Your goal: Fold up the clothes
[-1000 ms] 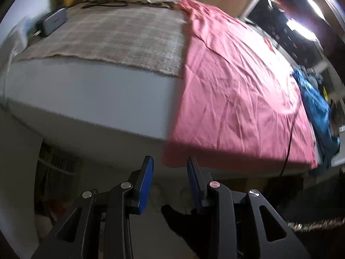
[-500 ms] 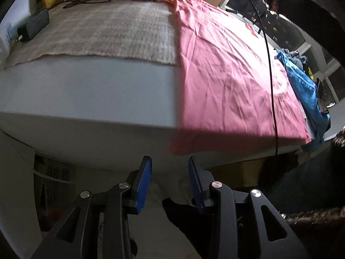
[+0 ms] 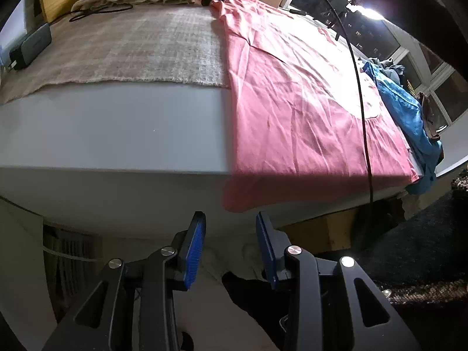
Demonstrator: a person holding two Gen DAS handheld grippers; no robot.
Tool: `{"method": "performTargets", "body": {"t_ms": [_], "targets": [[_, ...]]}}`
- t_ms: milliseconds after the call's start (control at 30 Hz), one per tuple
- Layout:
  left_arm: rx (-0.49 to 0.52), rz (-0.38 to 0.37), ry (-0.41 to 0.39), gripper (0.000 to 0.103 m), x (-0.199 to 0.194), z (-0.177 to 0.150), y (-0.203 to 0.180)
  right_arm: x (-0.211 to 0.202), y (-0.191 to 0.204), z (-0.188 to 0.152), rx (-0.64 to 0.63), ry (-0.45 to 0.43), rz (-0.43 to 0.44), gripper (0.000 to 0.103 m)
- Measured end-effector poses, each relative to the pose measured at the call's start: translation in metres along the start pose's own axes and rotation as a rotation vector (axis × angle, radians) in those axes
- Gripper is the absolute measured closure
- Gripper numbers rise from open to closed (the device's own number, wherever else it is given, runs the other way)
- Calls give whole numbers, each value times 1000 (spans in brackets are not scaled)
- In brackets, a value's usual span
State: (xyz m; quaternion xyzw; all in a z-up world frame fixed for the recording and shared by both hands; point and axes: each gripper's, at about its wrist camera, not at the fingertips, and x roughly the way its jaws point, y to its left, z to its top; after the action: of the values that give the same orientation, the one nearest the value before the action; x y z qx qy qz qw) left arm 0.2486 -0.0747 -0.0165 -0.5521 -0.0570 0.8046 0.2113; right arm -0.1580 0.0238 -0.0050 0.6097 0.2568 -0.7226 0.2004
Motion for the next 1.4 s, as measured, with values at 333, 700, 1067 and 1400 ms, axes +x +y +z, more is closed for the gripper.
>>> {"method": "performTargets", "body": {"t_ms": [333,700,1067,1400], "targets": [[-1,-51,-43,71,20,6,-5,-21,-2,-13,13,-73,26,97],[-18,-15,-137,102,-18,0,-33,-56,-55,-50,153,-222,119,98],[218,28,-147,102,-53,12,-144,-92,-147,-114,345,-406,158,98],[245,-18,63,99,30,-3,-205,-21,-197,-175,407,-197,52,87]]}}
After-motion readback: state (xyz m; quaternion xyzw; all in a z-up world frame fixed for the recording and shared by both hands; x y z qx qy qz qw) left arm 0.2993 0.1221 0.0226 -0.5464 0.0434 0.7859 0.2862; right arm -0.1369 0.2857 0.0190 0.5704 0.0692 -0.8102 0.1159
